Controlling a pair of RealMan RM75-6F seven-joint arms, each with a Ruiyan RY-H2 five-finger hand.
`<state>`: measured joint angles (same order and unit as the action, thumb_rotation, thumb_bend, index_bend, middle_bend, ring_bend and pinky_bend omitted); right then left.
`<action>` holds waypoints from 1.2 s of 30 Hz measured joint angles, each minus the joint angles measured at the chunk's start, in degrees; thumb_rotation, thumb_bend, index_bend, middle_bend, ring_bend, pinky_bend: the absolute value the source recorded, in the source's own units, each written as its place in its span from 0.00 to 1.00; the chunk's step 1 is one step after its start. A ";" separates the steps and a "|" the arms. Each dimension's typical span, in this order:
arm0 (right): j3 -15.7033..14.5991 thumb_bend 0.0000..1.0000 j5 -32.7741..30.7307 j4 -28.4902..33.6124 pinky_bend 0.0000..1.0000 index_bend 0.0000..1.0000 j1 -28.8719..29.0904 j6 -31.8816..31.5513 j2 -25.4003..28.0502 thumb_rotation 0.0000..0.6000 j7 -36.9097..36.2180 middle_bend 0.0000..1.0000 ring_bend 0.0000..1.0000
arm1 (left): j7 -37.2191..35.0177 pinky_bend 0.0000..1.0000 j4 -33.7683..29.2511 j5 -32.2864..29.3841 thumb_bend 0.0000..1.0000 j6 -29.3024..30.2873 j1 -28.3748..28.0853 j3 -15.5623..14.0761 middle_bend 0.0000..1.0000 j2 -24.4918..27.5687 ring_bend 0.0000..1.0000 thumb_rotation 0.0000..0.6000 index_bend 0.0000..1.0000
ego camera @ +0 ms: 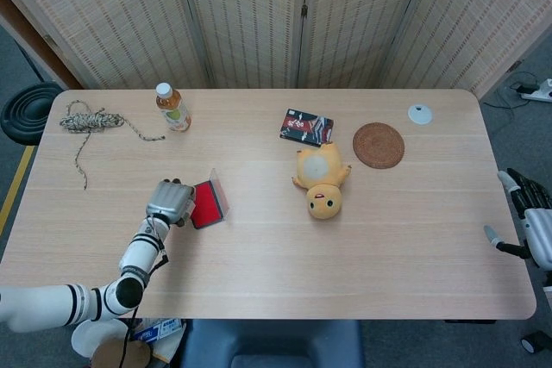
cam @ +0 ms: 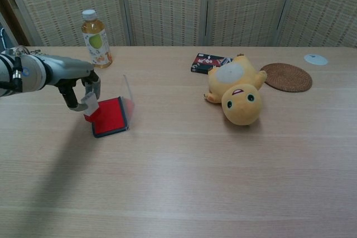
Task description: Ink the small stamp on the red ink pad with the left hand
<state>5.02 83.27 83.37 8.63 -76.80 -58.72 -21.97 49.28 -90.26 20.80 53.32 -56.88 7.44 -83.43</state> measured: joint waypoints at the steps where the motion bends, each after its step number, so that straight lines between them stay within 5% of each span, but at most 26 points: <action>1: 0.01 0.30 -0.06 -0.07 0.00 0.00 -0.03 0.03 0.08 1.00 -0.32 0.00 0.00 | 0.19 0.23 0.23 -0.38 0.38 -0.09 -0.53 -0.01 0.38 -0.27 0.20 1.00 0.52; 36: -0.33 0.30 0.81 -0.89 0.00 0.00 -0.34 -0.42 0.82 1.00 -3.30 0.00 0.00 | -3.16 0.23 8.13 -2.28 0.38 -3.20 -4.10 -3.41 0.38 -5.69 0.19 1.00 0.52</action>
<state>4.68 84.07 82.48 8.29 -77.22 -57.90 -25.27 46.12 -82.13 18.52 50.12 -60.98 4.03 -89.12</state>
